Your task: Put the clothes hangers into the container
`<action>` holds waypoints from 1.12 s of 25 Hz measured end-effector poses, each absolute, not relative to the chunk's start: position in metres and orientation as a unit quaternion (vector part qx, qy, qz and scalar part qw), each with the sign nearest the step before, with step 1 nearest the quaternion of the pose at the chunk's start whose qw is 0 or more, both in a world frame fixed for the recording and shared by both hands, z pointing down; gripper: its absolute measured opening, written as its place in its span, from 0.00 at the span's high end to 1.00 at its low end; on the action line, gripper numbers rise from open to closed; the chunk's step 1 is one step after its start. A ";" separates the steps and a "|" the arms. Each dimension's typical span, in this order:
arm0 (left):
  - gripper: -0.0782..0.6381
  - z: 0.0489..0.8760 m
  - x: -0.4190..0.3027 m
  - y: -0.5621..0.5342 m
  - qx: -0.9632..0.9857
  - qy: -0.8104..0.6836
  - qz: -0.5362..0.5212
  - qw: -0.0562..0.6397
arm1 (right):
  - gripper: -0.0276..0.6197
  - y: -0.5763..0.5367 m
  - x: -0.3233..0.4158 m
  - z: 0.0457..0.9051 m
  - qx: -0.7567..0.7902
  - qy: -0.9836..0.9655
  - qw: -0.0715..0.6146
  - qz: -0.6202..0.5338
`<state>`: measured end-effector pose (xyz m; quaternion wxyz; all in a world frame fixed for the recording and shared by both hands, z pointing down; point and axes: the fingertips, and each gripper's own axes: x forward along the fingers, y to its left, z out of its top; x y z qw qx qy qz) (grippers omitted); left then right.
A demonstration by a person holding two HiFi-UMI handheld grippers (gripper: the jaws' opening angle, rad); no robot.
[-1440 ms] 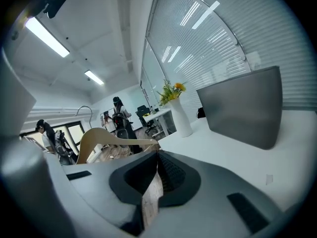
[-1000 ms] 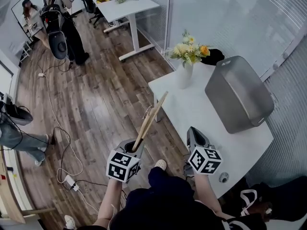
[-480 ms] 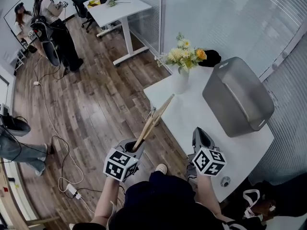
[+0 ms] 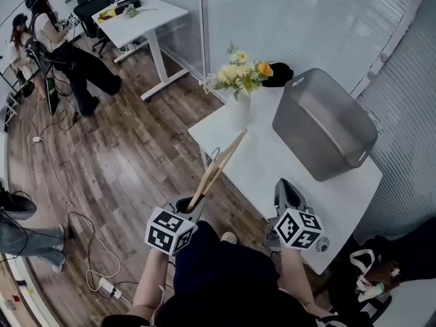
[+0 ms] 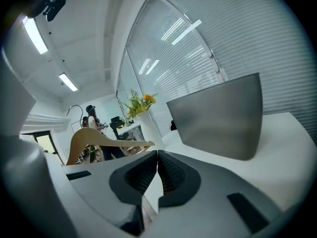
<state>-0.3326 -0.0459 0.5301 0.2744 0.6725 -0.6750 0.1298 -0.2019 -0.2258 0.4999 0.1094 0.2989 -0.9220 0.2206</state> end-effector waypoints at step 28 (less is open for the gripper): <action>0.88 0.511 -0.405 -0.081 0.809 -0.512 0.171 0.233 | 0.91 -0.170 -0.192 0.475 0.512 -0.825 0.074 0.226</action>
